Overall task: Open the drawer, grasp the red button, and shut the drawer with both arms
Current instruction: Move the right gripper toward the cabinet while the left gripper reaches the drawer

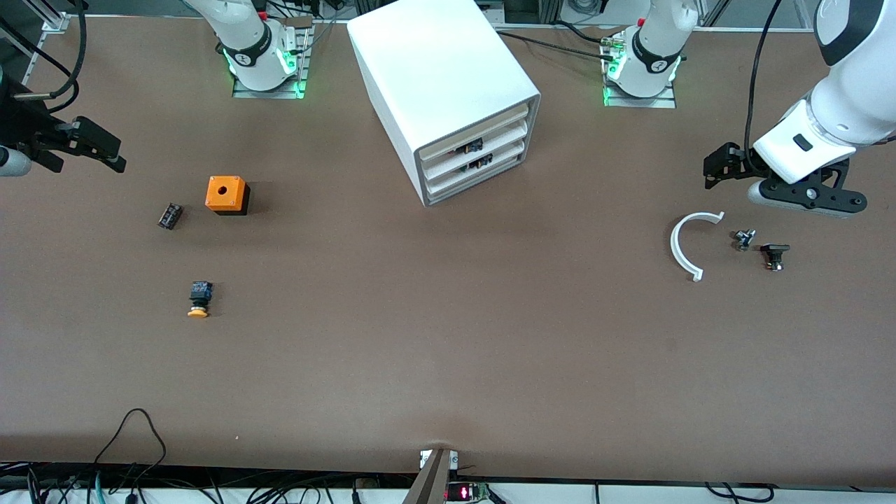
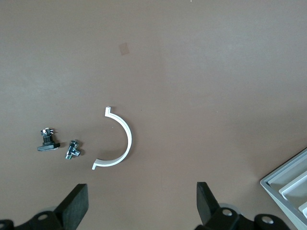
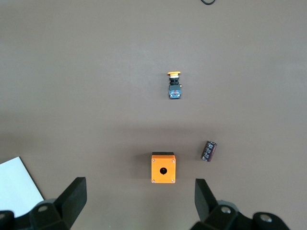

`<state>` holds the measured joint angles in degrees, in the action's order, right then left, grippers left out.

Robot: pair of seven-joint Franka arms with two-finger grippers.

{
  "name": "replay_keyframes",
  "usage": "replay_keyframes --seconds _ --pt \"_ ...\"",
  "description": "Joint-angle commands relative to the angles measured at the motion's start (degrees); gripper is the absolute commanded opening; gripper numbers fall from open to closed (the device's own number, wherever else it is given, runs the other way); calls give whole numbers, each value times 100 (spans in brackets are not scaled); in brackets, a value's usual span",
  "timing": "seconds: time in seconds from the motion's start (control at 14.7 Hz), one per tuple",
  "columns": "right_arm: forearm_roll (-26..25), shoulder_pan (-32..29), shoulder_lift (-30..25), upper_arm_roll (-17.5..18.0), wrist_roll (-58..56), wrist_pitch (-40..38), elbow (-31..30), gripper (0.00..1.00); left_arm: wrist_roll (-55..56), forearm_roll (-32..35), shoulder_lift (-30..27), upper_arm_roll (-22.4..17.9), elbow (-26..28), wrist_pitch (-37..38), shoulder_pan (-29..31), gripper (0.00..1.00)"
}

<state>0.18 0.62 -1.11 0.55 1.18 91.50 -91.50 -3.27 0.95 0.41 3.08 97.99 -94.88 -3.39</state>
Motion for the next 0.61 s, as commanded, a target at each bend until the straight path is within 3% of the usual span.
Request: replay_keyframes --seconds 0.0,0.55 --pt "-10 -71 93 59 22 -367 272 100 -33 133 47 35 -122 39 5 99" --pt "-159 -10 224 85 128 -589 378 100 -94 124 99 35 -113 83 13 99"
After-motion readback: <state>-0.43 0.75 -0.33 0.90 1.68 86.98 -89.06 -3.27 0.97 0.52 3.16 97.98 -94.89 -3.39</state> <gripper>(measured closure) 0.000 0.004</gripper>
